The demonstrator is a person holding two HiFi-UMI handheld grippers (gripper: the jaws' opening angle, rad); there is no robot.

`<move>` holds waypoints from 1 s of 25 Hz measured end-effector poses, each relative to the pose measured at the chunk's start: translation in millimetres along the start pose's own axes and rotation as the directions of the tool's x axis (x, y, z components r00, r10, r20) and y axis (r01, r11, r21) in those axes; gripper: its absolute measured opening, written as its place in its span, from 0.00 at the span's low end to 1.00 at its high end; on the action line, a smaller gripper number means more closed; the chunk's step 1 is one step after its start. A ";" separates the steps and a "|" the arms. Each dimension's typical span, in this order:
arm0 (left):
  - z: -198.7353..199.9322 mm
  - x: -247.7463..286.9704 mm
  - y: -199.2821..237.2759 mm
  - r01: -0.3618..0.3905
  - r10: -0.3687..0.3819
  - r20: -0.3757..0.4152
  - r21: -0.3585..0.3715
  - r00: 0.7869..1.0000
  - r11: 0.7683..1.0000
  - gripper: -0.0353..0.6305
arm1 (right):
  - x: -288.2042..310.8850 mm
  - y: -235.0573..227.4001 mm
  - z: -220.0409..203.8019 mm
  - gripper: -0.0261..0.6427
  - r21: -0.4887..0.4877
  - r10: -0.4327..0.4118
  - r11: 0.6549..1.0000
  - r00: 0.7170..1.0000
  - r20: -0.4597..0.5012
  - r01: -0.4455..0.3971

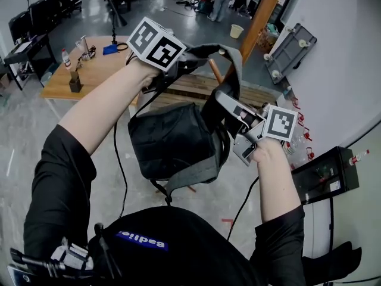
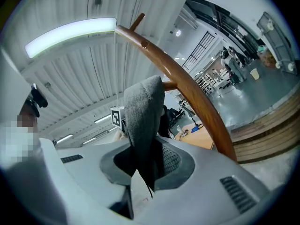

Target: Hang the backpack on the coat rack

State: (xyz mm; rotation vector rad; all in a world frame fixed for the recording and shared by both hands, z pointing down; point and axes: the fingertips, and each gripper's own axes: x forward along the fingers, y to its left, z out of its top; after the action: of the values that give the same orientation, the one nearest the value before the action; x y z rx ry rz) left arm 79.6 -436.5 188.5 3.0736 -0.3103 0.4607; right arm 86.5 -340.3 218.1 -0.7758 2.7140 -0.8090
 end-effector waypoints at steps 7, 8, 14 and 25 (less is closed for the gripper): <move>-10.5 -2.8 -9.5 -0.003 0.001 0.053 0.043 0.999 0.999 0.12 | 2.0 -3.6 -1.5 0.19 -0.081 -0.052 0.995 0.998 0.021 0.054; -13.3 -3.5 -10.1 -0.007 0.004 0.060 0.047 0.998 0.999 0.13 | 2.2 -4.5 -2.2 0.21 -0.093 -0.063 0.993 0.998 0.027 0.066; -23.7 -7.6 -12.5 -0.051 0.042 0.097 0.092 0.994 0.994 0.21 | -3.8 -15.3 -5.9 0.33 -0.168 -0.167 0.970 0.984 0.067 0.176; -19.5 -18.1 -16.8 -0.194 0.150 0.175 0.278 0.973 0.941 0.35 | -14.0 -14.8 3.0 0.37 -0.372 -0.315 0.859 0.936 0.156 0.351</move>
State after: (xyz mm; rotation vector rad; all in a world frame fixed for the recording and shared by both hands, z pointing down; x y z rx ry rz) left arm 60.3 -415.6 202.0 3.3971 -0.5692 0.3006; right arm 105.6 -344.7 224.5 -1.3637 2.7294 -0.2597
